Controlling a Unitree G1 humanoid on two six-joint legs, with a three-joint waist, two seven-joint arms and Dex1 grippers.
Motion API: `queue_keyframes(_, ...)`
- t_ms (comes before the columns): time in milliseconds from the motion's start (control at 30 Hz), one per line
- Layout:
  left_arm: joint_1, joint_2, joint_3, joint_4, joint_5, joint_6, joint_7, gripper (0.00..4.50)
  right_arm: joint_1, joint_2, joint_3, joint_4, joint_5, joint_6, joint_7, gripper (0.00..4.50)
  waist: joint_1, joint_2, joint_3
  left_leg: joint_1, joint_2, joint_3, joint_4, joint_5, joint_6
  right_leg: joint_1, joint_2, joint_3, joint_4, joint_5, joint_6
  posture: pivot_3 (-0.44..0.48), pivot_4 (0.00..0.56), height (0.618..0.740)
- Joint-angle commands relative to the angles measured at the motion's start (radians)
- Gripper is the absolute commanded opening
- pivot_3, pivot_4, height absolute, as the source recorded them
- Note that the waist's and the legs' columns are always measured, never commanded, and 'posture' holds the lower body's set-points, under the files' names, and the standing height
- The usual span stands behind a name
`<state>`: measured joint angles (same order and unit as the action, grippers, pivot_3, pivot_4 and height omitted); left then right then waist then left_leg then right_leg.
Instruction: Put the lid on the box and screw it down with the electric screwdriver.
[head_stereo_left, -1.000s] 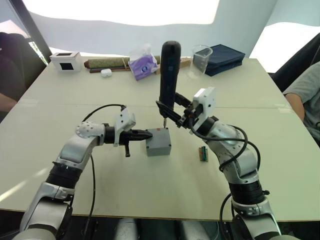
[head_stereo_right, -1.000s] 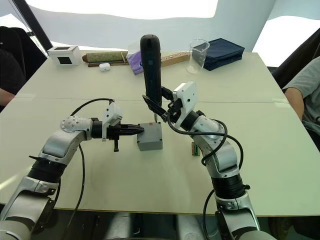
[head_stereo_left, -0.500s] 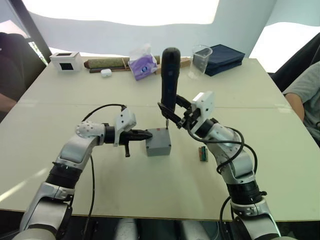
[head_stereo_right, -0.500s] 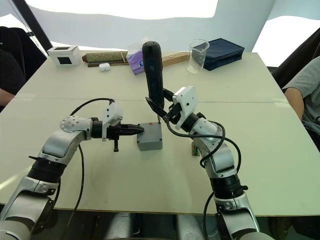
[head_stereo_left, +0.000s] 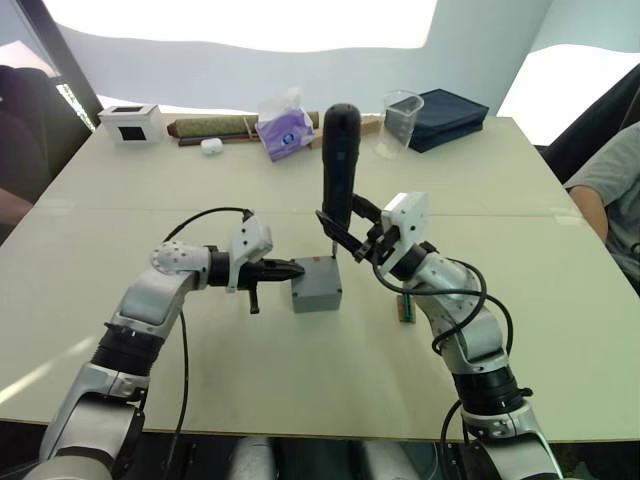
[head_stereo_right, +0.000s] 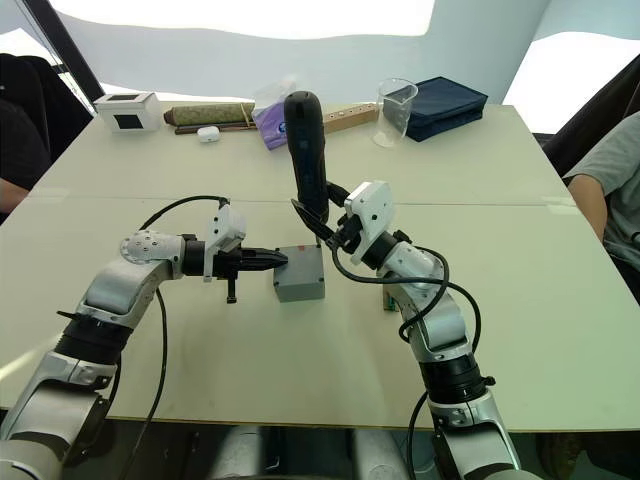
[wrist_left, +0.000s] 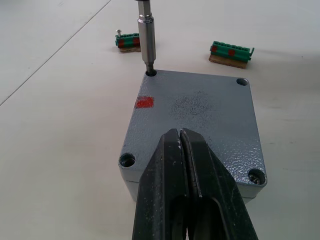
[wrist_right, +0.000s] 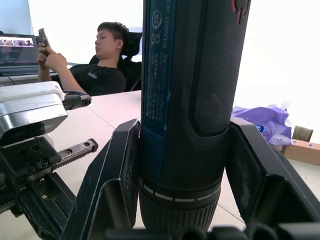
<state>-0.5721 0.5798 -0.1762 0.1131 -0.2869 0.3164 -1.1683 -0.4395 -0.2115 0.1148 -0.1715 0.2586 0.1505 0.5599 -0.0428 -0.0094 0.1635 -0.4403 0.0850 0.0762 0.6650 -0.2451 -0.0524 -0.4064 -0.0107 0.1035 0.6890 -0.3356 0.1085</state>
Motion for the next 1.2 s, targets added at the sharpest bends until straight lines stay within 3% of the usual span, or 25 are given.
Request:
queue_keyframes(33,0.011,0.009,-0.004,-0.003,0.014,0.004,-0.003,0.0,0.009,0.008,0.007,0.007,-0.005,-0.029,0.007,1.87,0.0,0.0,0.0,0.0,0.0,0.0,0.0,0.0,0.0,0.0,0.0,0.0,0.0,0.0,0.0,0.0,0.15,0.74)
queue_keyframes(233,0.023,0.007,-0.01,-0.011,0.018,0.006,0.002,0.0,0.006,0.025,0.001,0.09,-0.024,-0.081,-0.006,1.87,0.0,0.0,-0.001,0.004,0.0,0.0,0.0,0.0,0.001,0.005,0.0,0.0,0.0,0.0,0.0,0.0,0.15,0.74)
queue_keyframes(333,0.03,0.006,-0.014,-0.01,0.023,0.0,0.003,0.0,0.009,0.028,0.002,0.114,-0.027,-0.095,-0.008,1.87,-0.001,0.0,-0.001,0.013,0.0,0.0,-0.001,-0.001,0.002,0.014,0.0,0.0,-0.001,0.0,0.0,0.0,0.15,0.74)
queue_keyframes(733,0.026,-0.006,-0.034,0.035,0.06,-0.033,0.006,0.0,0.038,0.019,0.041,0.15,-0.033,0.023,-0.003,1.87,-0.001,-0.003,-0.007,0.019,0.0,0.0,-0.001,-0.001,0.002,0.019,0.0,0.0,-0.001,0.0,0.0,0.0,0.15,0.74)
queue_keyframes(900,0.026,-0.015,-0.041,0.046,0.072,-0.044,0.009,0.0,0.042,0.015,0.047,0.166,-0.05,0.055,-0.025,1.87,-0.002,-0.005,-0.009,0.033,0.0,0.001,-0.004,-0.002,0.003,0.033,0.0,0.0,-0.005,-0.001,-0.001,0.0,0.15,0.74)
queue_keyframes(1200,0.03,-0.022,-0.043,0.042,0.081,-0.044,0.01,0.0,0.072,0.009,0.058,0.174,-0.07,0.061,-0.033,1.87,-0.001,-0.012,-0.019,0.033,0.0,0.0,-0.005,-0.003,0.004,0.034,0.0,0.0,-0.006,-0.001,-0.001,0.0,0.15,0.74)
